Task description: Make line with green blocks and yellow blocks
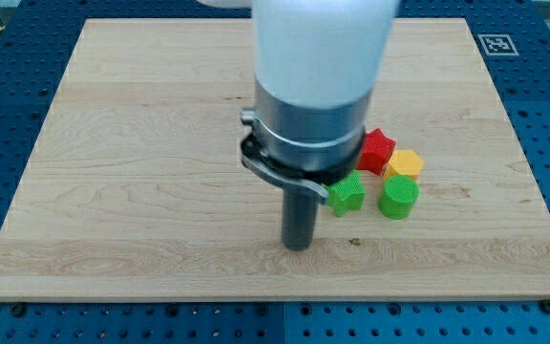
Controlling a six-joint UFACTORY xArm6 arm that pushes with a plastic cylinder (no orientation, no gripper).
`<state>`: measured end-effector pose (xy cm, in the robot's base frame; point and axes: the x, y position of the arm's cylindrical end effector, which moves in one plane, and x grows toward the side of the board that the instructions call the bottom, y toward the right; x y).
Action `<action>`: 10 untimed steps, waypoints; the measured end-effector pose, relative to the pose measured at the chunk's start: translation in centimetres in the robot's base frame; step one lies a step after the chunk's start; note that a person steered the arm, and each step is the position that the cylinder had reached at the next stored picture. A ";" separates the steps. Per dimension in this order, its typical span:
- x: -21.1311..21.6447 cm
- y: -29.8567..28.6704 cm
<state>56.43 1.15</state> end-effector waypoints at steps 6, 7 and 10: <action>-0.2 8.5; -1.0 5.1; -3.8 10.2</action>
<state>52.67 11.30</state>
